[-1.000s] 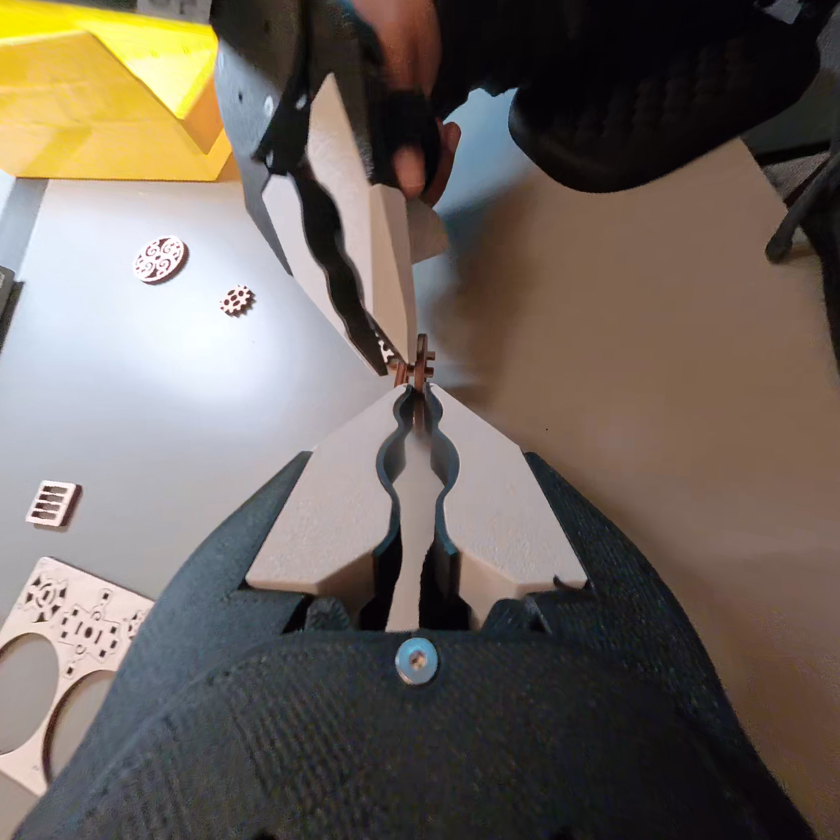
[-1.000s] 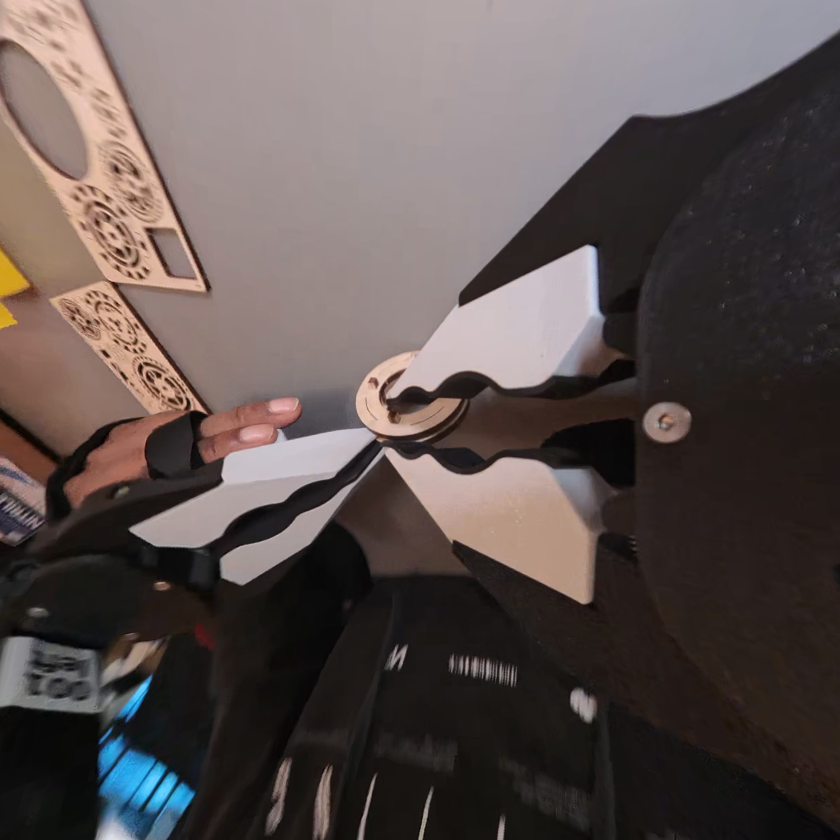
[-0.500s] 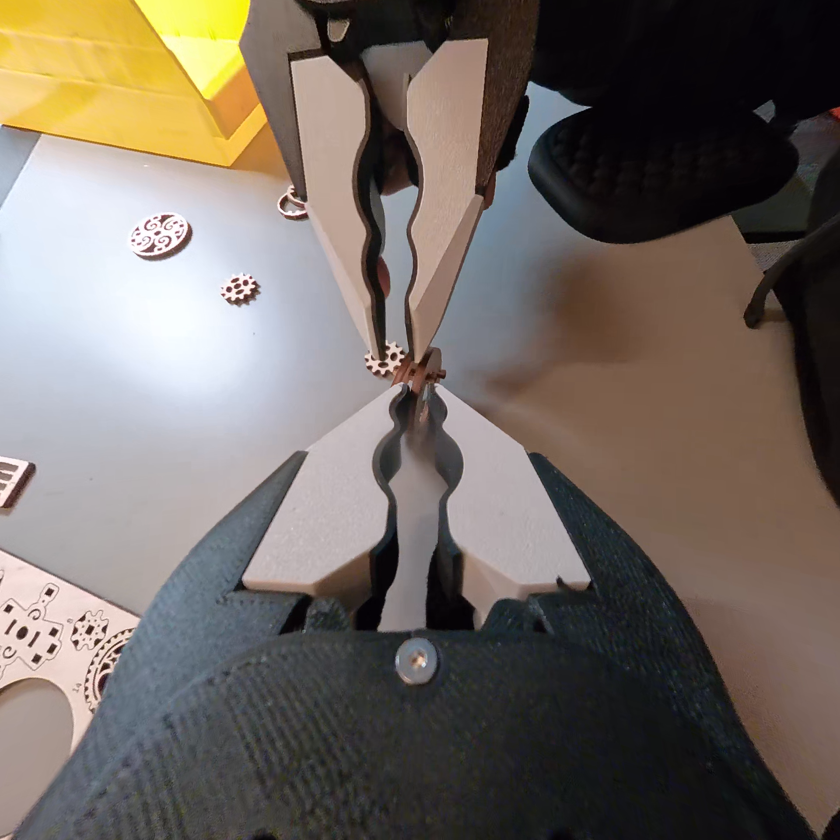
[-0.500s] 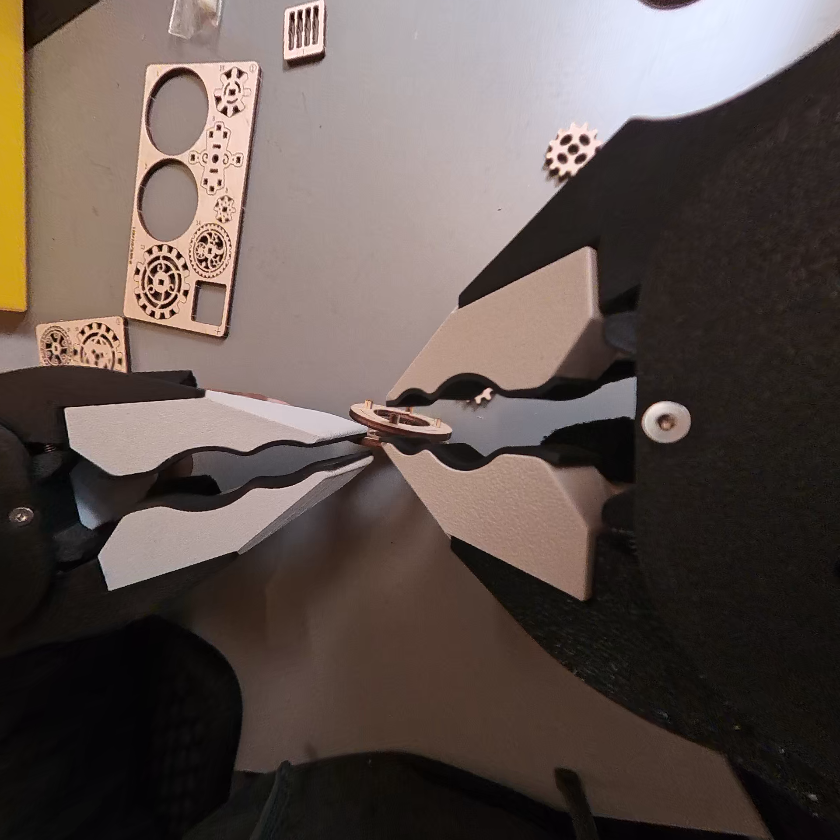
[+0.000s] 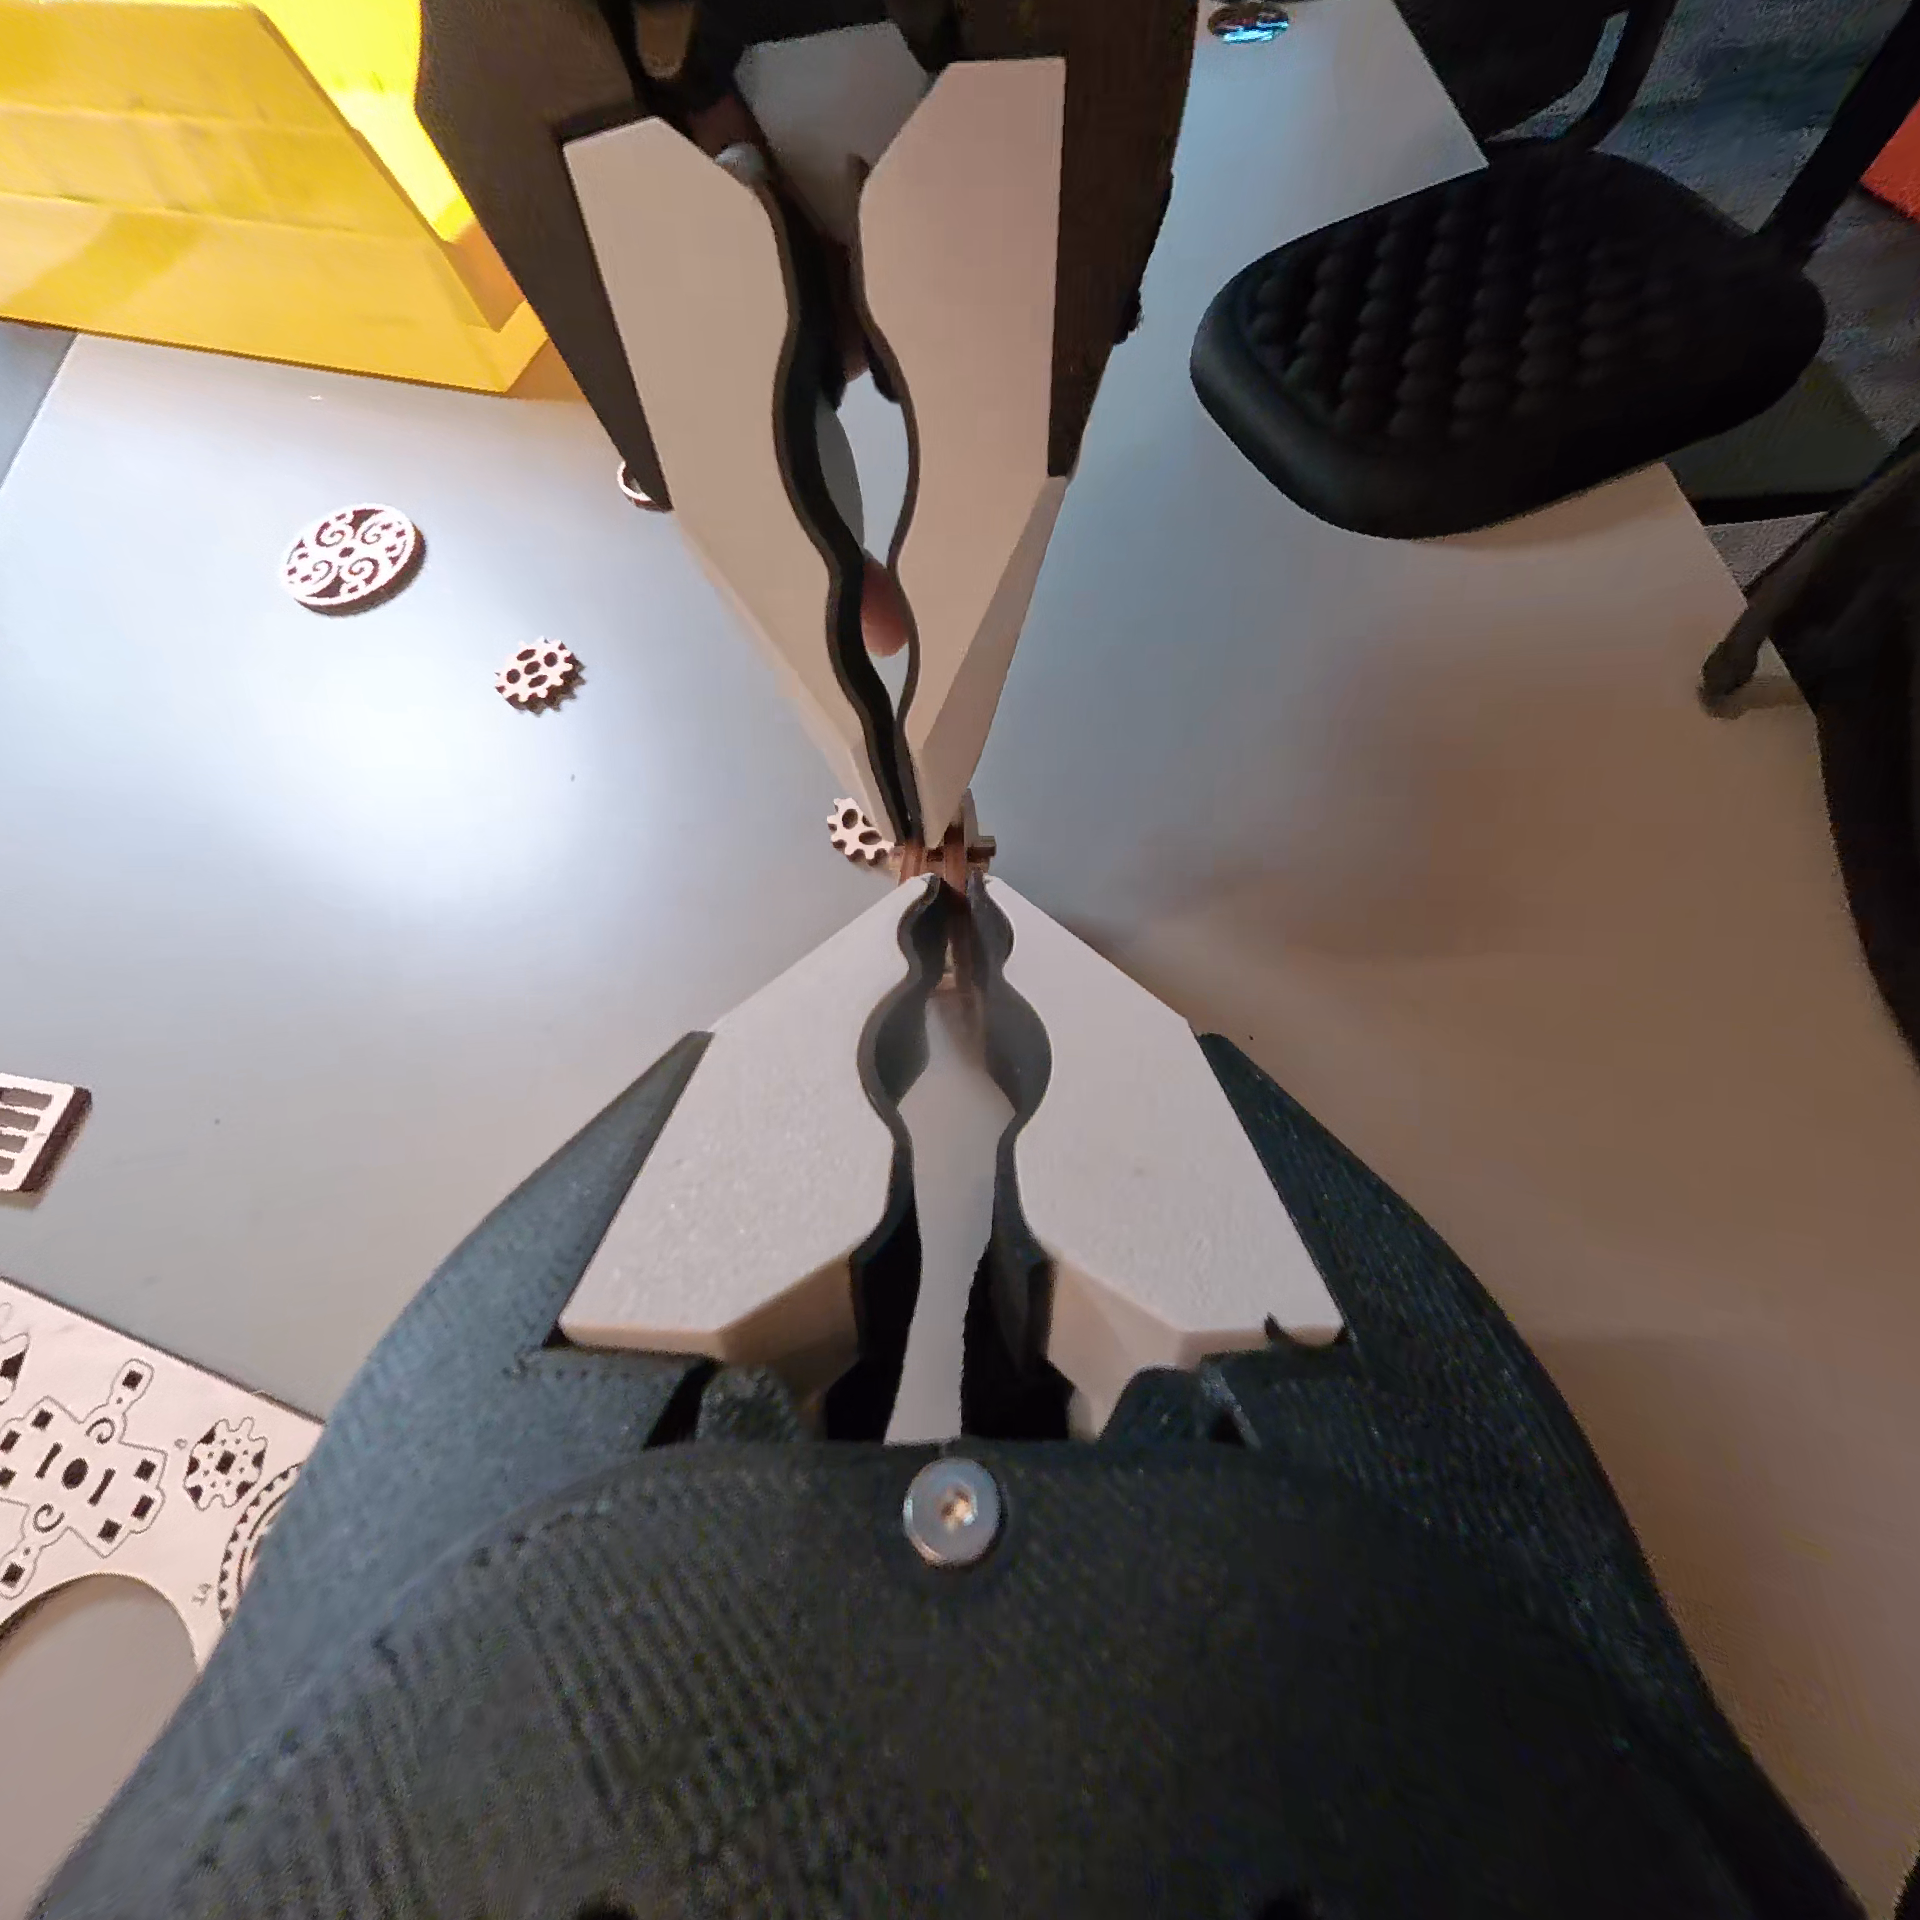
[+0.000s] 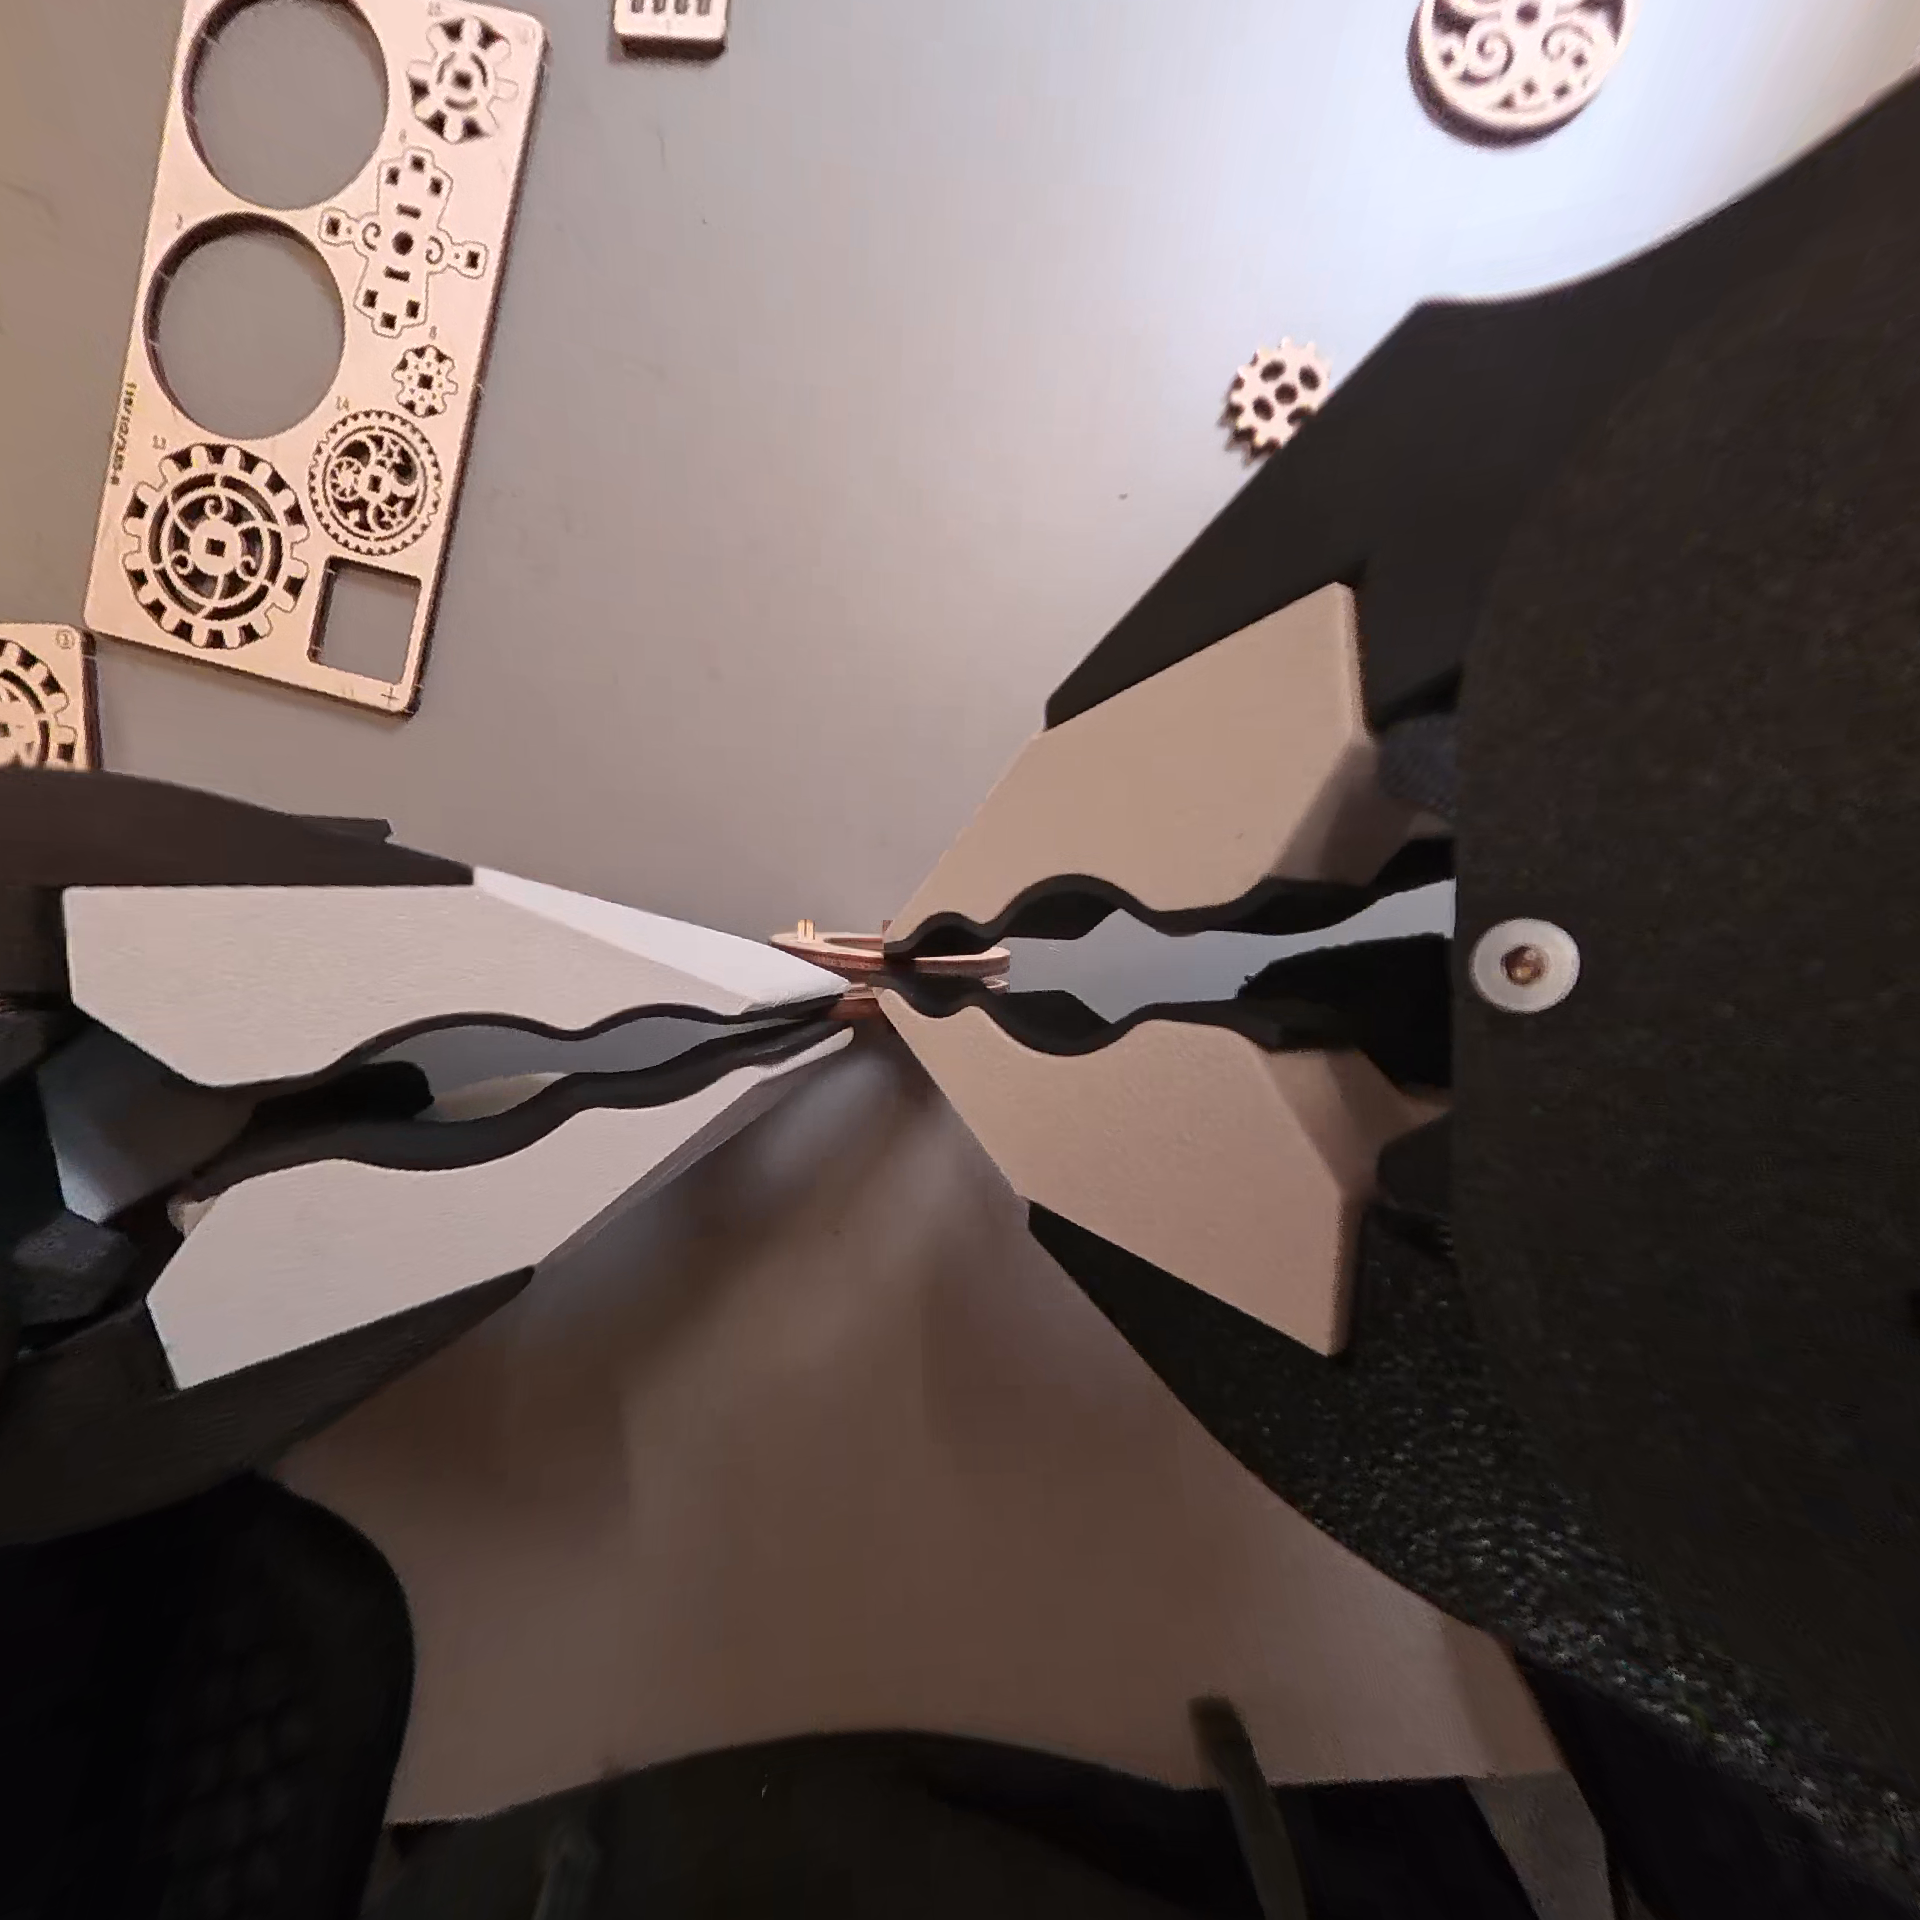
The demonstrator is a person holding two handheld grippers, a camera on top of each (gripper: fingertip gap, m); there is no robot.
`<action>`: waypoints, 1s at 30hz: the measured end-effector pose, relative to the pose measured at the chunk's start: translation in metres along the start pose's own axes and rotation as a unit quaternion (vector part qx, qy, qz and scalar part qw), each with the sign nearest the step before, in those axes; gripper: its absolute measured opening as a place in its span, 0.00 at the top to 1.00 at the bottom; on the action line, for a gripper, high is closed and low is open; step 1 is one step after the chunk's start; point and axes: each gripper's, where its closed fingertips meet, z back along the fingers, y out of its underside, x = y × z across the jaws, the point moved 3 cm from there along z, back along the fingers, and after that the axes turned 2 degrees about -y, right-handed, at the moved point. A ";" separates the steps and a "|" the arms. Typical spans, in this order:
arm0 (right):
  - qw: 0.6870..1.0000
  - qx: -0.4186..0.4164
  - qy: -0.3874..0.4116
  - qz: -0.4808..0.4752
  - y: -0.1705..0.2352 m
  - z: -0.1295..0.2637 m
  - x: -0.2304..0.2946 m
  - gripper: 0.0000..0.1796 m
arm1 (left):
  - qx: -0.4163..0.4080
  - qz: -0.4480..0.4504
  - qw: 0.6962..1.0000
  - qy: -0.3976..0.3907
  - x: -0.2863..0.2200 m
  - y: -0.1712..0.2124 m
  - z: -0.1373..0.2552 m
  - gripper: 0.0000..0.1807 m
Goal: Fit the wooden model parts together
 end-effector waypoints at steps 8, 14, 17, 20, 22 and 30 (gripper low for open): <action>1.000 -0.006 0.008 -0.002 -0.002 -0.001 -0.004 1.00 | 0.004 0.002 1.000 0.002 0.002 0.001 0.002 0.99; 1.000 -0.015 0.002 -0.007 -0.004 -0.002 -0.008 1.00 | 0.010 0.004 1.000 0.010 0.004 0.002 0.002 0.99; 1.000 -0.019 0.007 -0.004 -0.005 -0.002 -0.011 1.00 | 0.012 0.005 1.000 0.007 0.006 0.002 0.003 0.99; 0.999 -0.022 0.028 0.000 -0.007 -0.004 -0.016 1.00 | 0.007 0.015 1.000 0.002 0.010 0.003 0.004 0.98; 0.999 -0.031 0.036 0.000 -0.008 -0.005 -0.015 1.00 | 0.011 0.013 1.000 0.003 0.009 0.004 0.005 0.99; 0.996 0.011 0.066 0.064 -0.005 0.001 0.001 0.91 | 0.017 -0.044 0.999 0.017 -0.005 0.000 0.001 0.99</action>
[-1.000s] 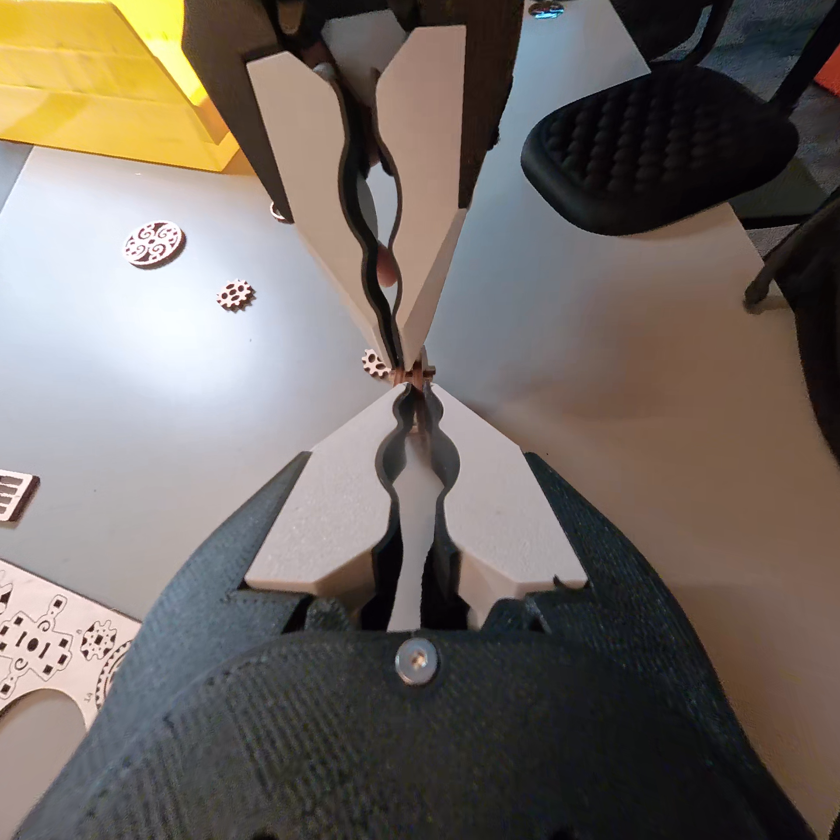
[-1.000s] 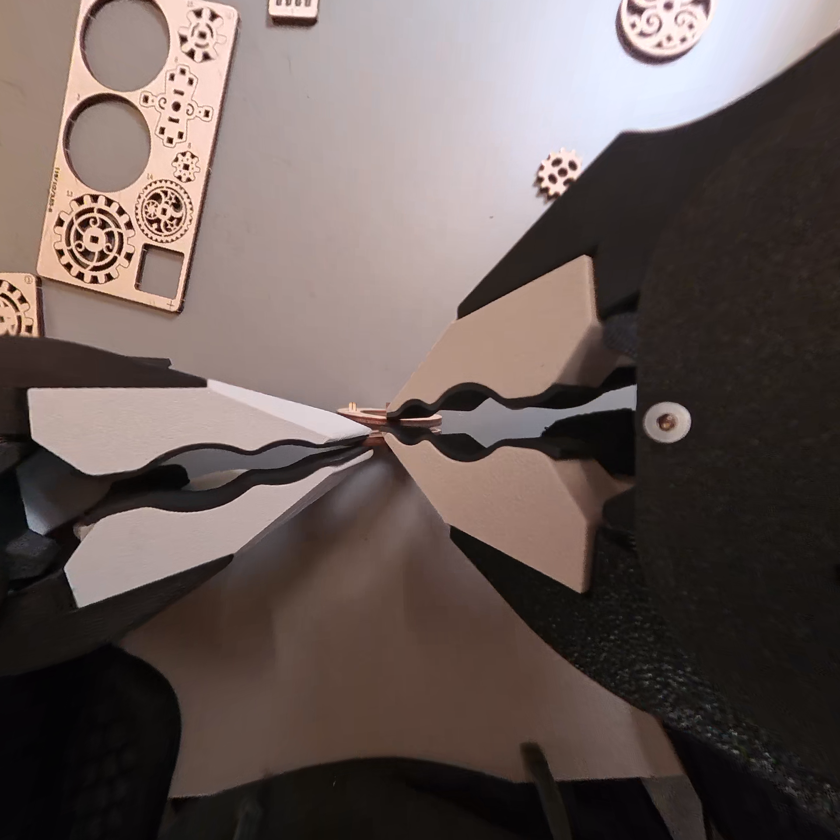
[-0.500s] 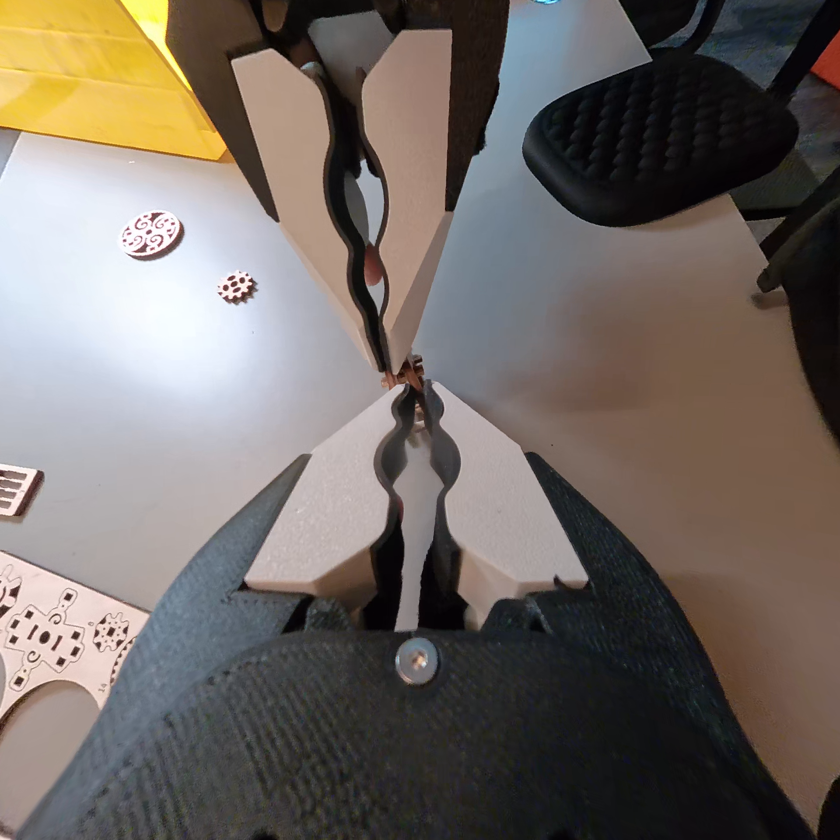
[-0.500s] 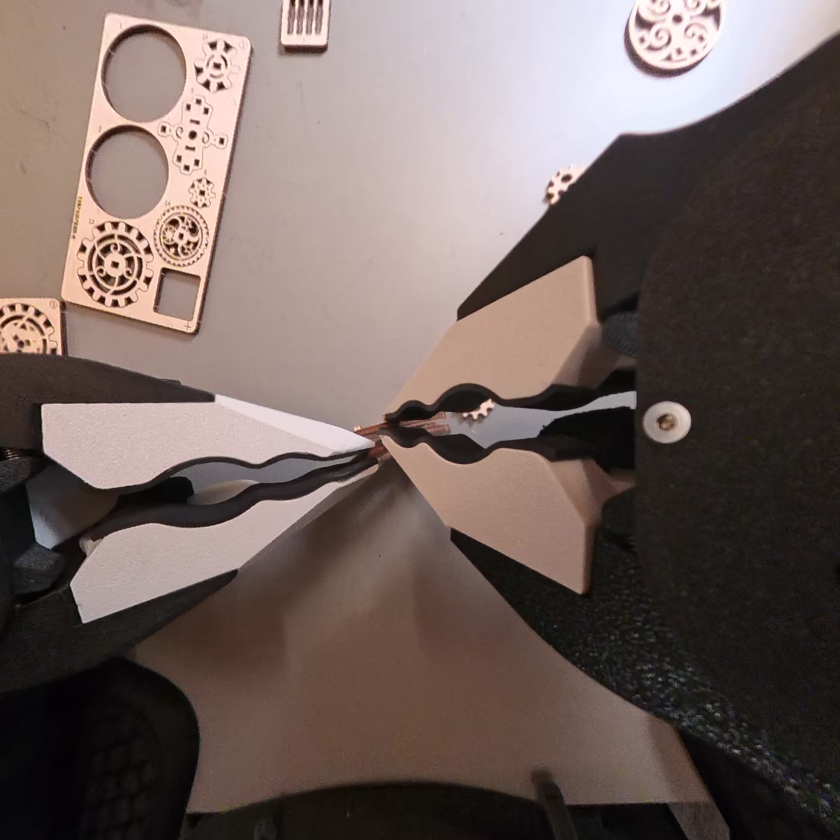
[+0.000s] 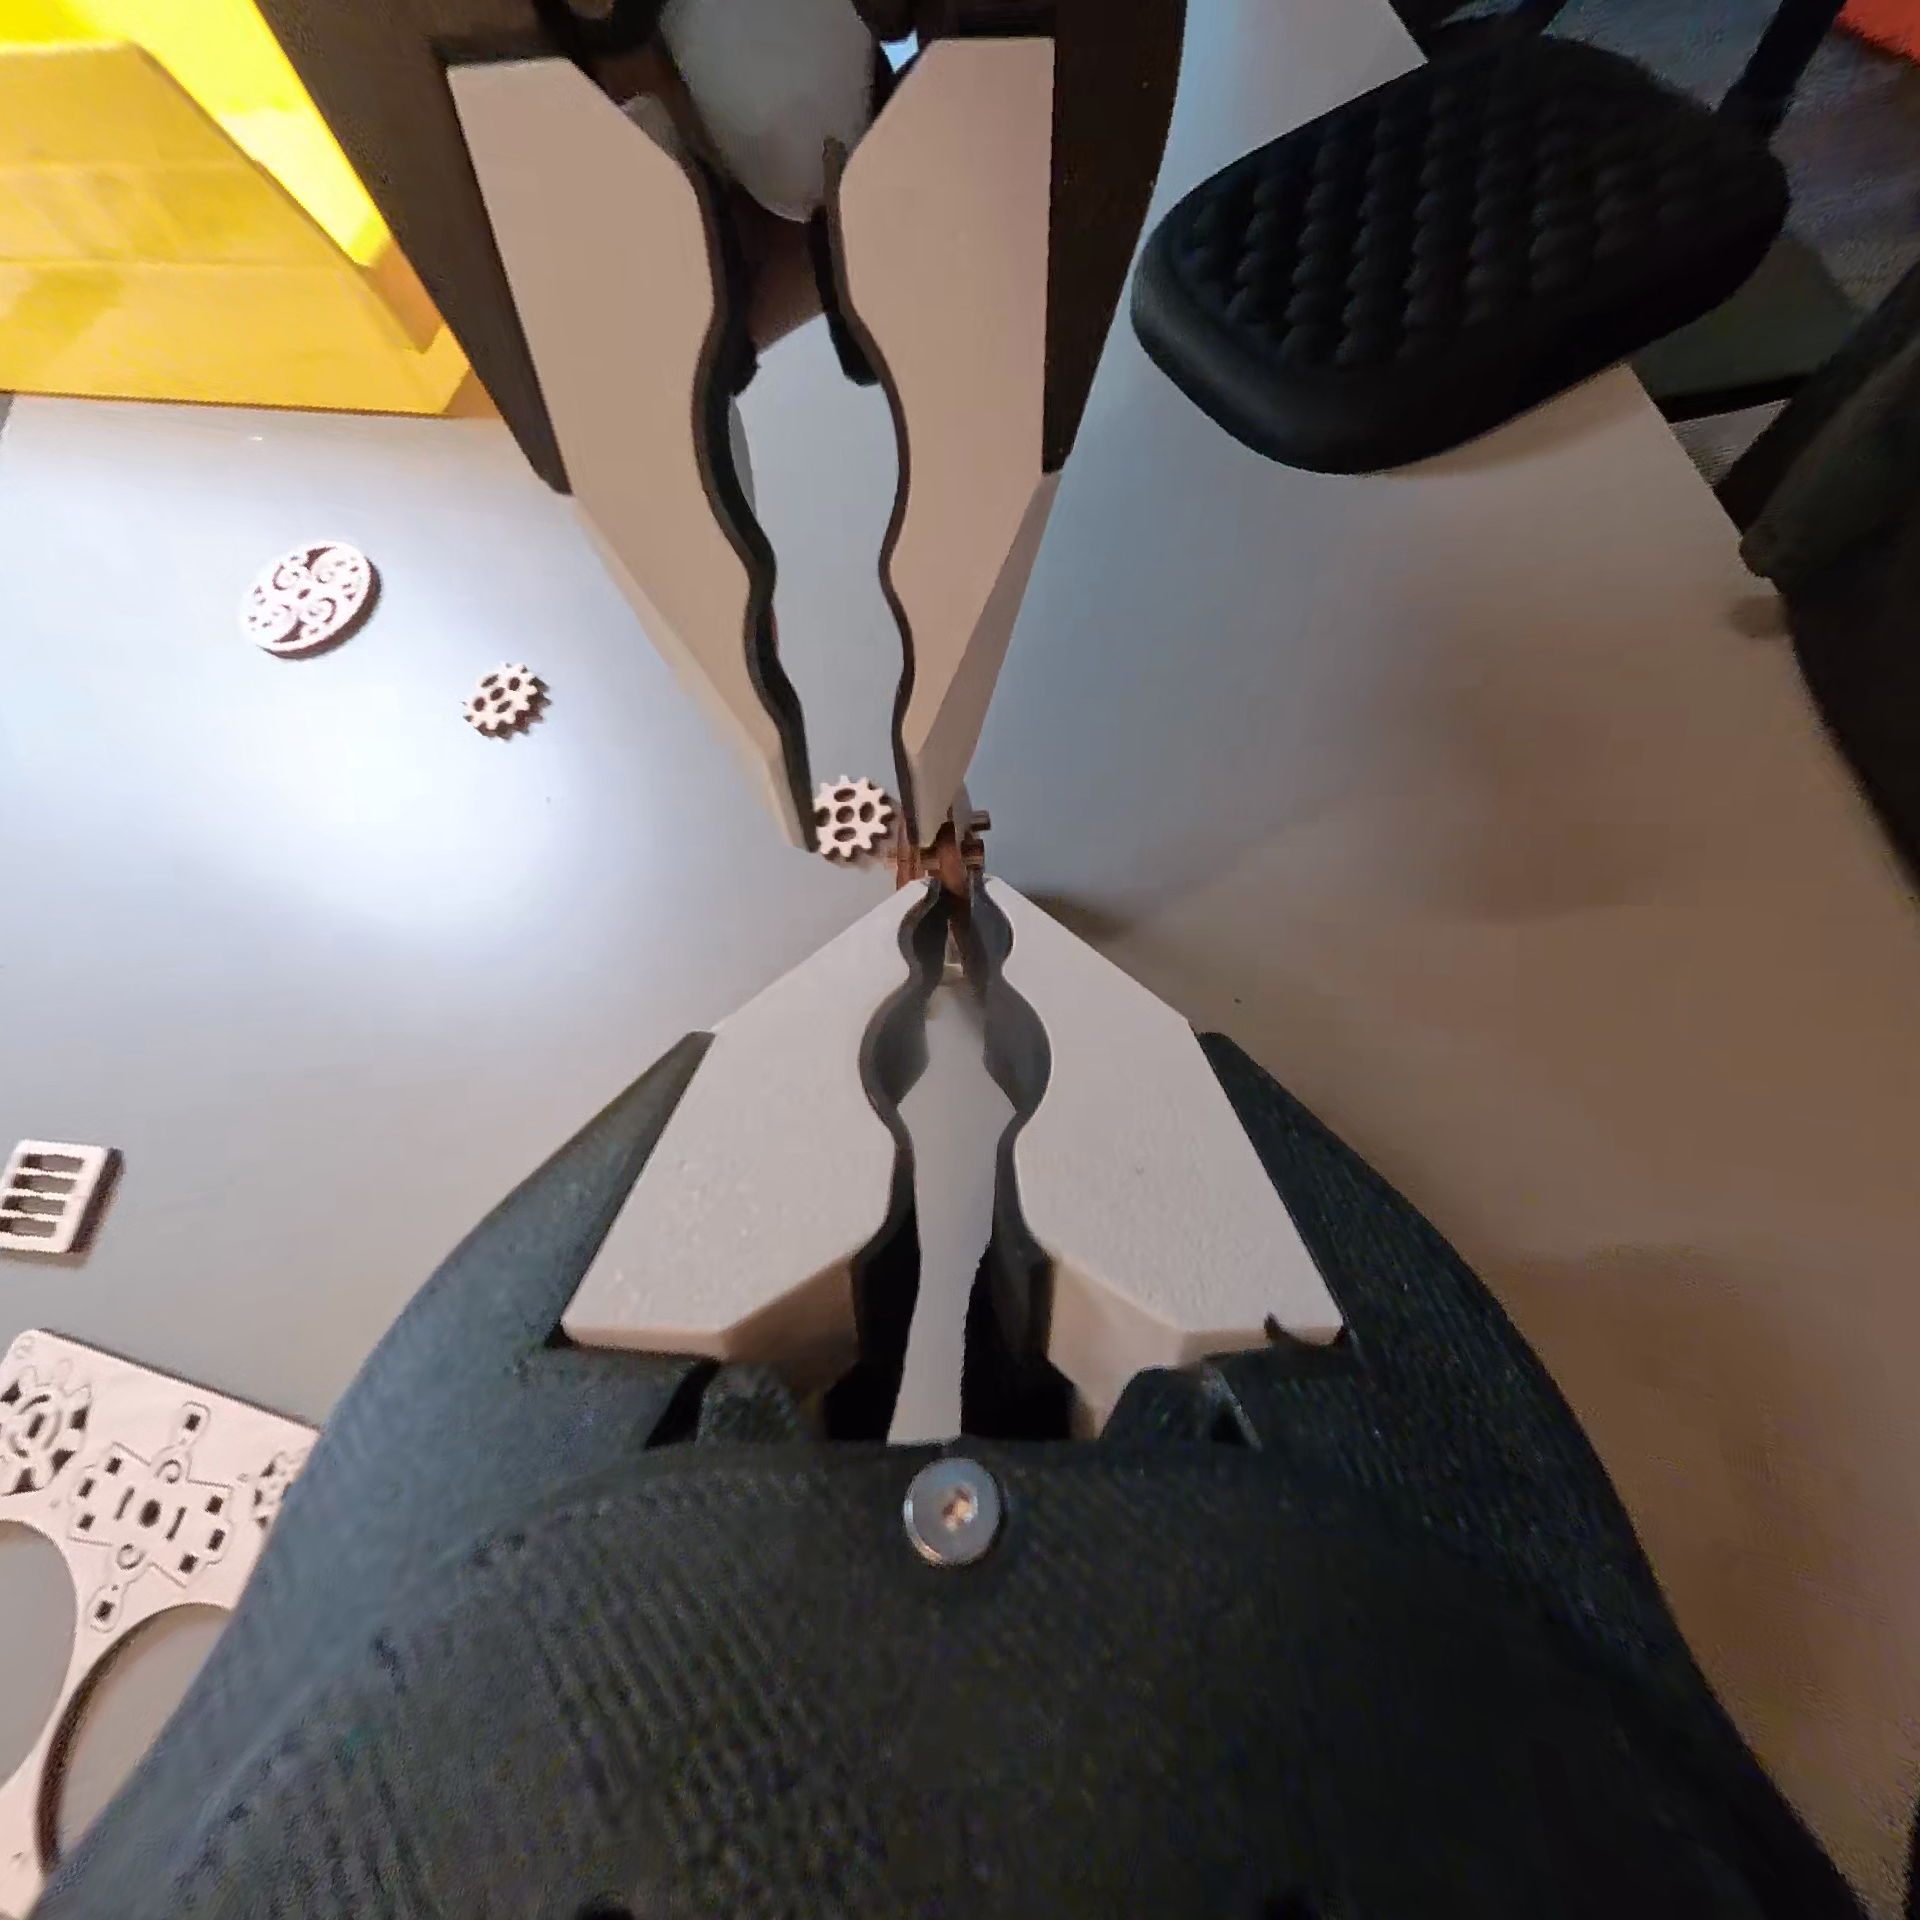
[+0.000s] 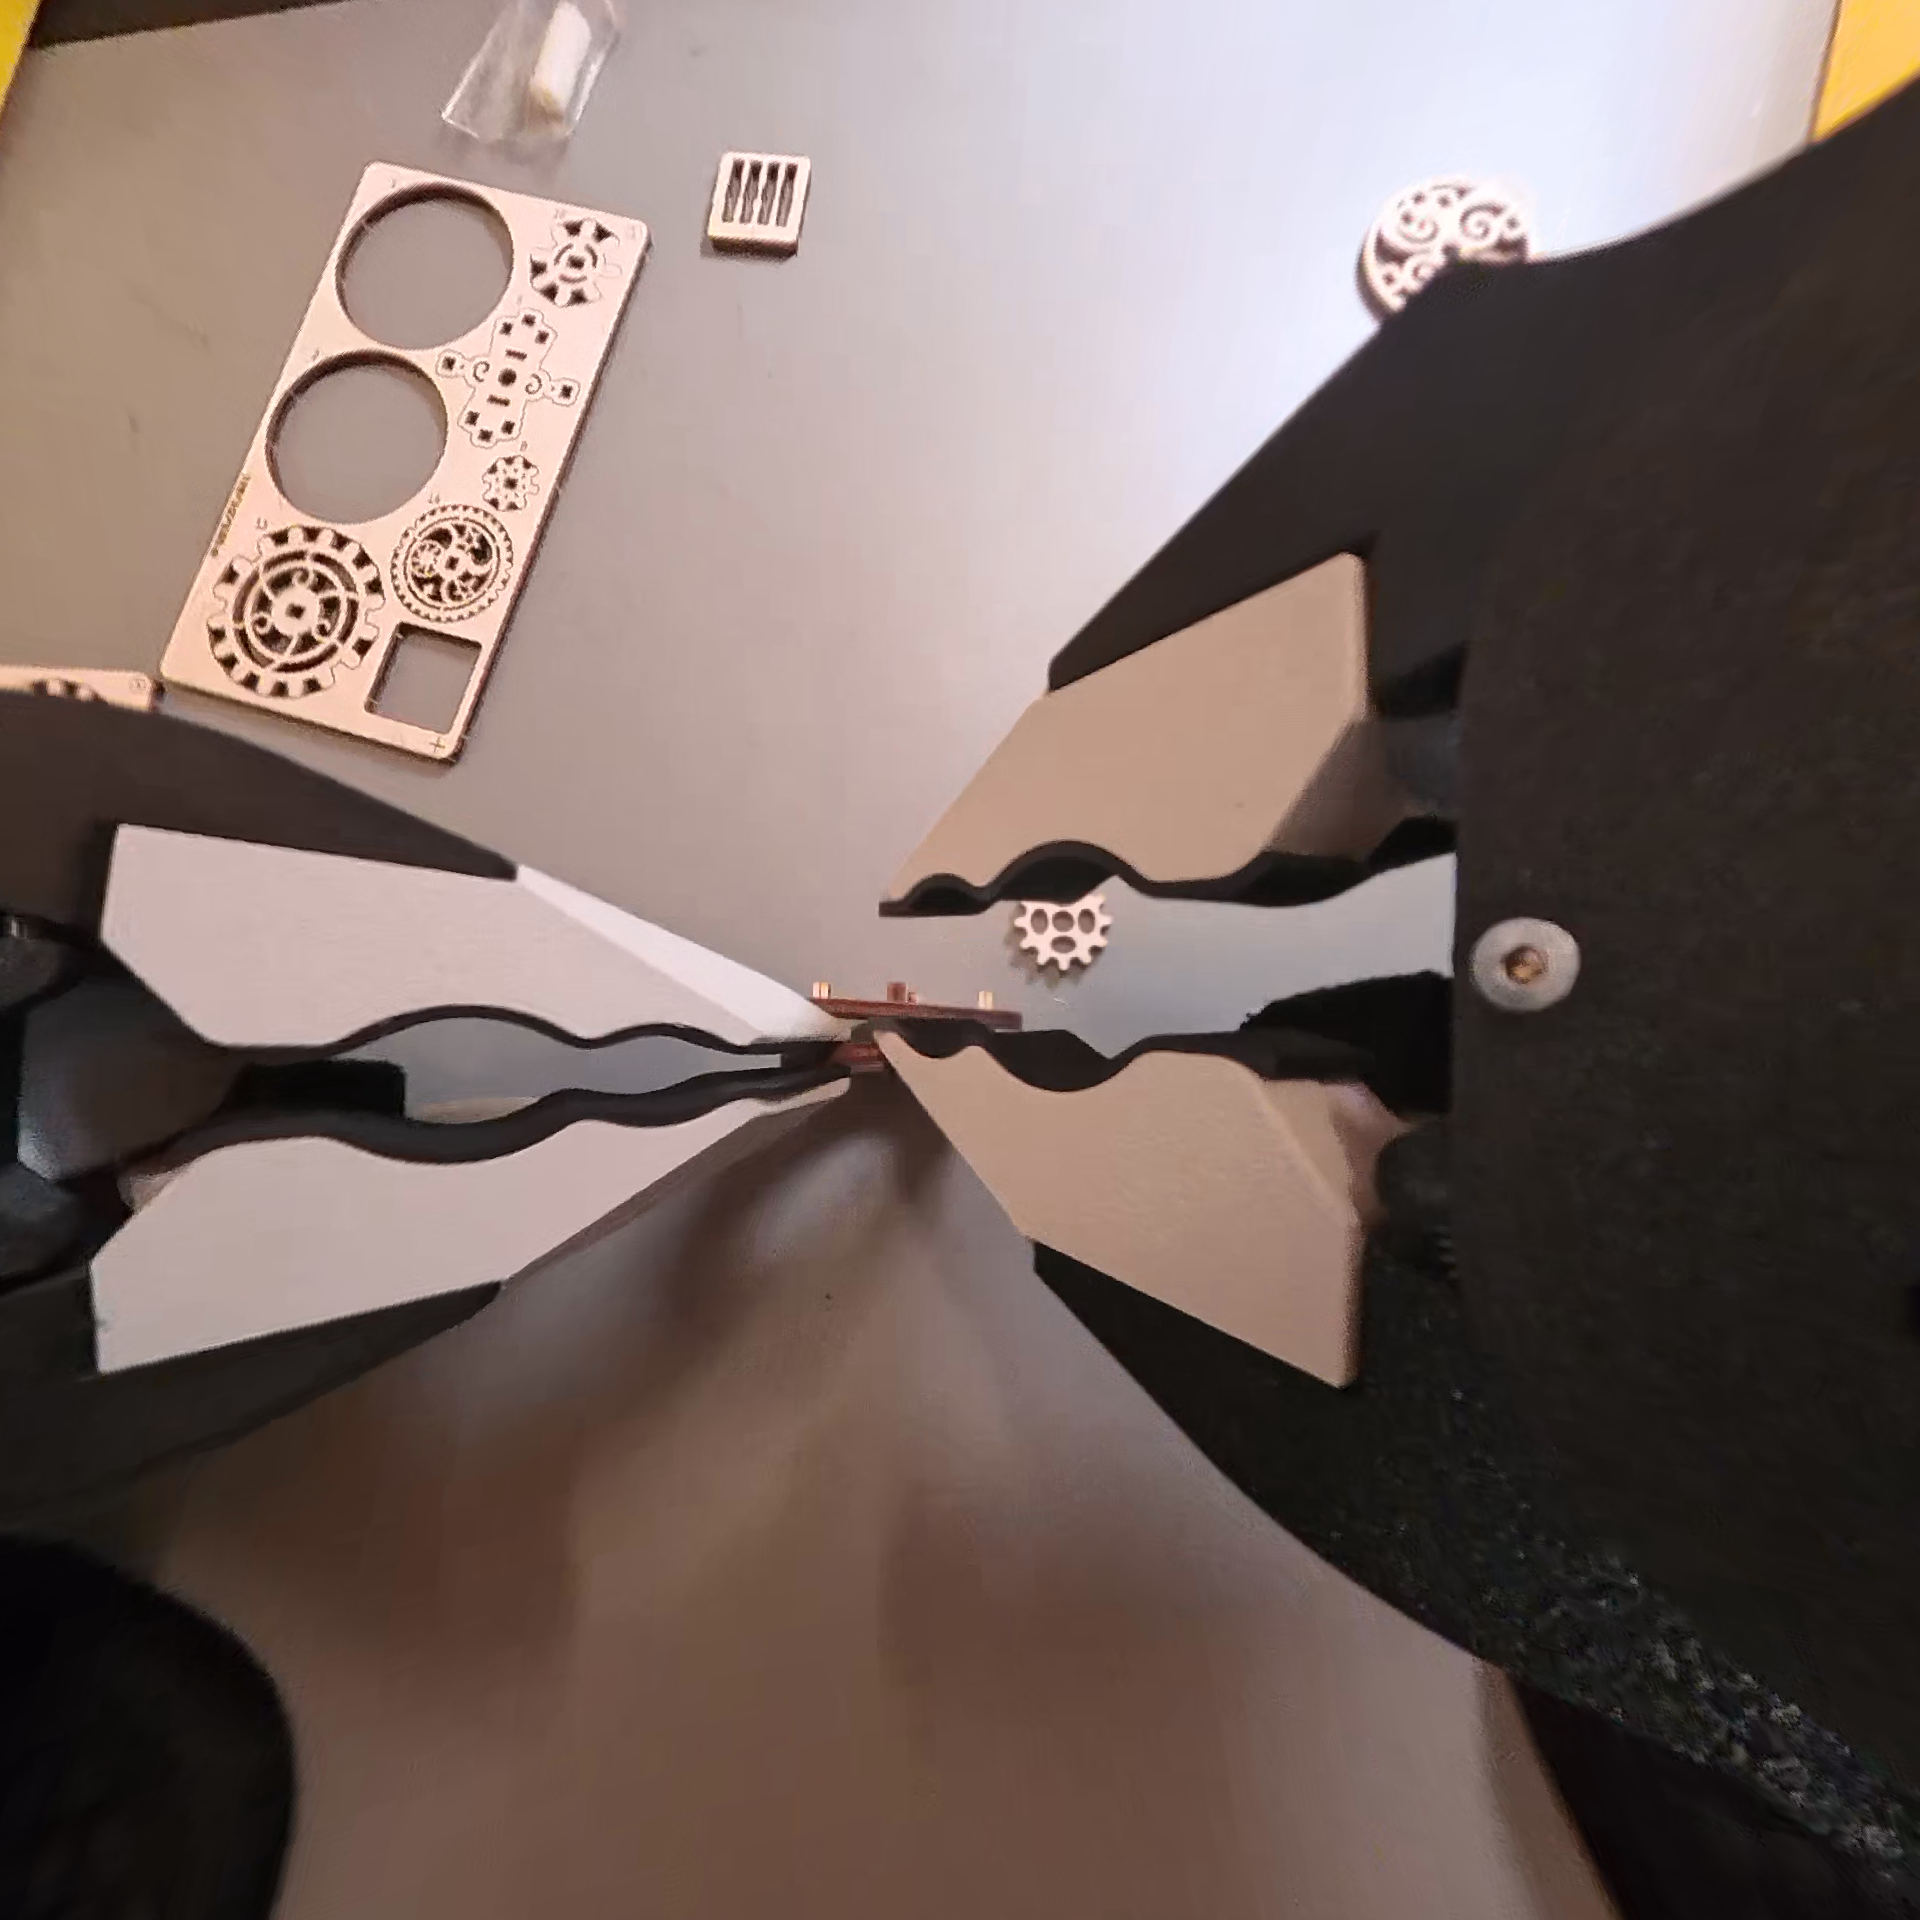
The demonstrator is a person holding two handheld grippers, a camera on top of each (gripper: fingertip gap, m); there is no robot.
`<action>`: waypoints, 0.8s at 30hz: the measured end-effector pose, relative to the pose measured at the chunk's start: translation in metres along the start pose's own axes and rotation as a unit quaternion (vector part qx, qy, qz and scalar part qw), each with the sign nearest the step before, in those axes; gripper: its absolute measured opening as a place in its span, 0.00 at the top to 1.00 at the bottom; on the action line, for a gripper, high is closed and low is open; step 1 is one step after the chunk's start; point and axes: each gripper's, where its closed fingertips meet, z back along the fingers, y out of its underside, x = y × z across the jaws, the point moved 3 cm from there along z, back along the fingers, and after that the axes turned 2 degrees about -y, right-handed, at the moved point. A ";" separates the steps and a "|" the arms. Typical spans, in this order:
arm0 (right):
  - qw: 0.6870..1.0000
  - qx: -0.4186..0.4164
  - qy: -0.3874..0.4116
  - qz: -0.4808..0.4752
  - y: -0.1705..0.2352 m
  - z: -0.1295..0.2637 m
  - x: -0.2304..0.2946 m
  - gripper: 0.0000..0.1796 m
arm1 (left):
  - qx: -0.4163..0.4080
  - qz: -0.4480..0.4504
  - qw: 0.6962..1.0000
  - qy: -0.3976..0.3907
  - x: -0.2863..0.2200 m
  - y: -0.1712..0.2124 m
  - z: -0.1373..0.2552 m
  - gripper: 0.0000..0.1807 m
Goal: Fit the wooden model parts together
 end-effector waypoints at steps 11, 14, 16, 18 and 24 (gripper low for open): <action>0.995 0.076 -0.058 -0.015 -0.001 -0.002 -0.004 1.00 | -0.004 0.018 0.998 -0.065 0.008 -0.001 -0.003 0.98; 0.993 0.103 -0.047 -0.038 -0.001 -0.003 -0.005 1.00 | 0.005 0.047 0.995 -0.088 0.009 -0.001 -0.003 0.97; 0.992 0.107 -0.047 -0.053 -0.002 -0.003 -0.005 1.00 | 0.007 0.072 0.992 -0.103 0.008 0.000 -0.002 0.97; 0.989 0.115 -0.062 -0.072 -0.002 -0.003 -0.001 0.98 | -0.001 0.084 0.992 -0.098 0.002 -0.001 -0.002 0.98; 0.987 0.103 -0.042 -0.115 -0.002 -0.003 -0.001 0.91 | -0.013 0.094 0.991 -0.097 -0.003 0.002 0.001 0.97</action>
